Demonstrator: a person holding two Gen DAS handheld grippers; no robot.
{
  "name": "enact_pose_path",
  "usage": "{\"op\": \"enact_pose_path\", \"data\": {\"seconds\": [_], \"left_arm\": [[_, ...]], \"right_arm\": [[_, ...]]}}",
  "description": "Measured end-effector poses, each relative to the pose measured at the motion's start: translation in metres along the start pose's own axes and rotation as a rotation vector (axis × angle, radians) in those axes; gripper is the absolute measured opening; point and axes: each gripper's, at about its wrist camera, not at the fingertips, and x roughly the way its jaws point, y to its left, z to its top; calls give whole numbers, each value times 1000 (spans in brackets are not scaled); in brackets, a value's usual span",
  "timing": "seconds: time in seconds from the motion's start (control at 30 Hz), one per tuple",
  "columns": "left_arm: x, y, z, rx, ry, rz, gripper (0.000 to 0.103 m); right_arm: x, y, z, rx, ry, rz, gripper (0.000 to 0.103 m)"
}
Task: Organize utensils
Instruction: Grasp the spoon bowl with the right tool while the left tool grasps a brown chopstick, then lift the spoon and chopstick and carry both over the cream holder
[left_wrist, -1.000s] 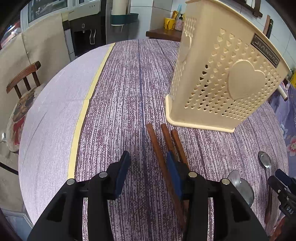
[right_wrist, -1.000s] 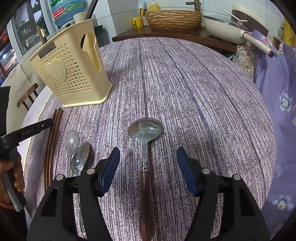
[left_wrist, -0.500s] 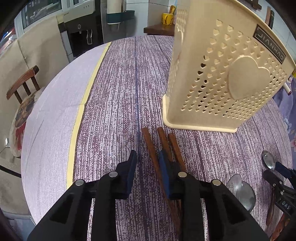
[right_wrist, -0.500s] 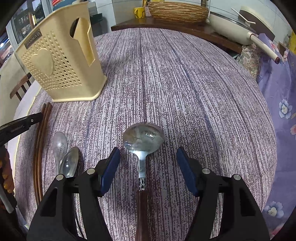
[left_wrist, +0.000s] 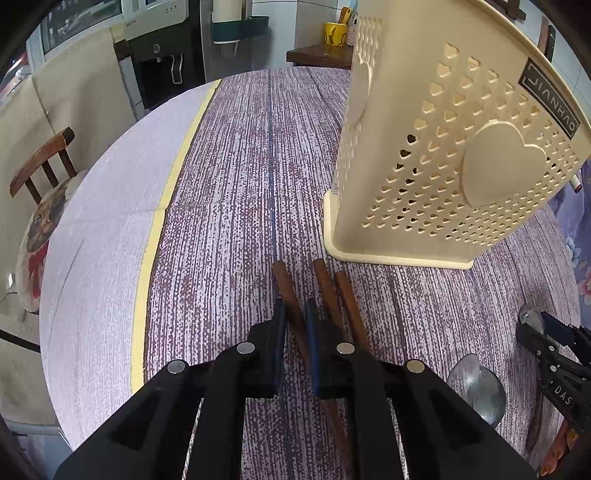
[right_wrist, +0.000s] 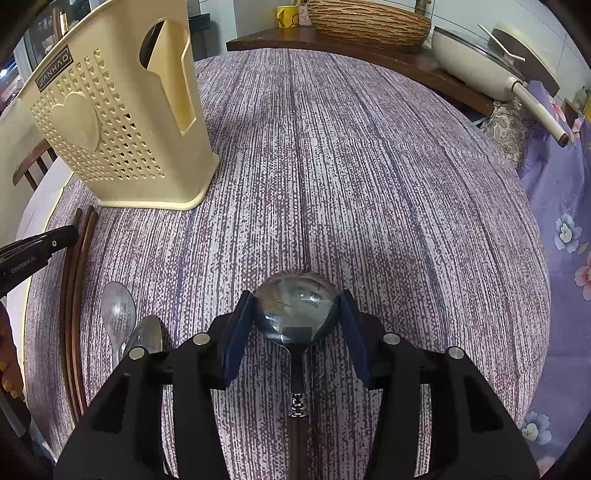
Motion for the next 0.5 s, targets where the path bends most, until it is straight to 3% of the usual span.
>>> {"op": "enact_pose_path", "data": {"seconds": [0.23,0.5], "left_arm": [[-3,4,-2,-39,-2,-41,10],[-42,9,-3,-45,-95,-94,9]], "right_arm": [[-17,1,0,9,-58,52,48],[-65,7,0,-23,-170,107,48]]}}
